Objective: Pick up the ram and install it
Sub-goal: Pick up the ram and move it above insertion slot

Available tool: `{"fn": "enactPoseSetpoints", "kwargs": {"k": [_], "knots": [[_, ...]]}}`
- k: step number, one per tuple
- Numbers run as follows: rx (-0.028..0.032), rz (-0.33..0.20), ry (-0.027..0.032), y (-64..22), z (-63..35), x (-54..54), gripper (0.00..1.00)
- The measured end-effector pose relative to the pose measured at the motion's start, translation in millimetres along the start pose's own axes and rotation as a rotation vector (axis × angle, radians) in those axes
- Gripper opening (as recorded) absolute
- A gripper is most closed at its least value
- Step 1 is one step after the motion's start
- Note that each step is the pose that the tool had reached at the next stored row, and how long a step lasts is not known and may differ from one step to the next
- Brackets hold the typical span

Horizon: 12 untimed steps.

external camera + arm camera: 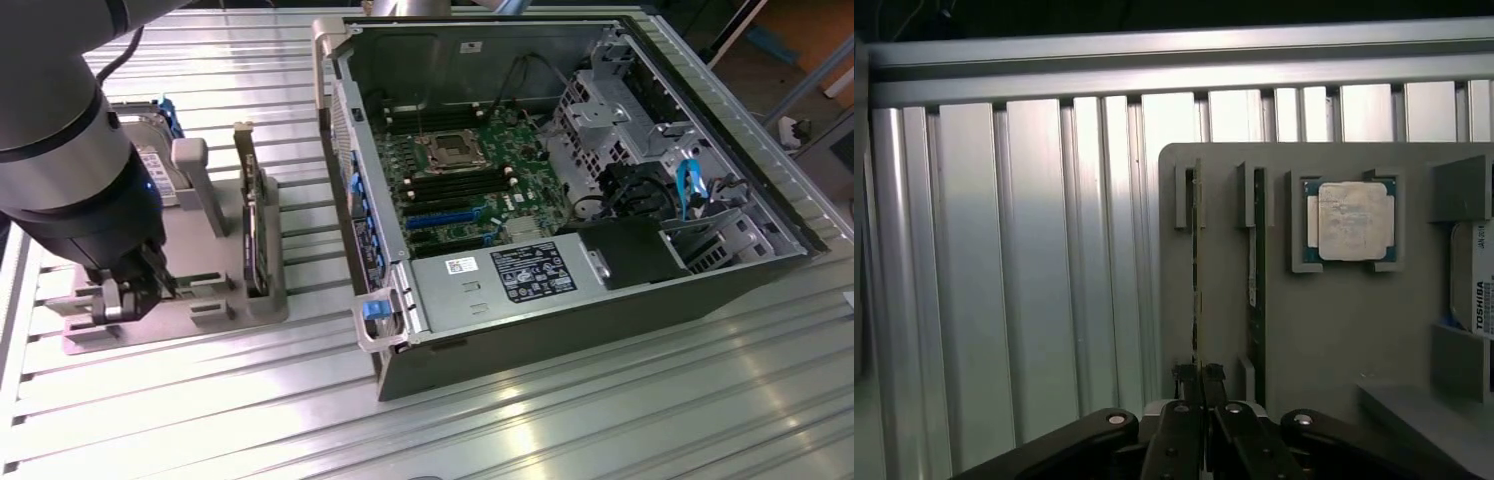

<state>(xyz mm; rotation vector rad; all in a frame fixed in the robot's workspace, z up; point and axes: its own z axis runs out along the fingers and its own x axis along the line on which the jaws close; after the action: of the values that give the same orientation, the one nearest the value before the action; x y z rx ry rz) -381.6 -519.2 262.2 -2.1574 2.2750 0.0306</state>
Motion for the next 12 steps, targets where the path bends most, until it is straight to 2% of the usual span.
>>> {"fn": "enactPoseSetpoints", "kwargs": {"k": [12], "knots": [[0.0,0.0,0.0,-1.7,-18.7,-0.4,0.12]]}}
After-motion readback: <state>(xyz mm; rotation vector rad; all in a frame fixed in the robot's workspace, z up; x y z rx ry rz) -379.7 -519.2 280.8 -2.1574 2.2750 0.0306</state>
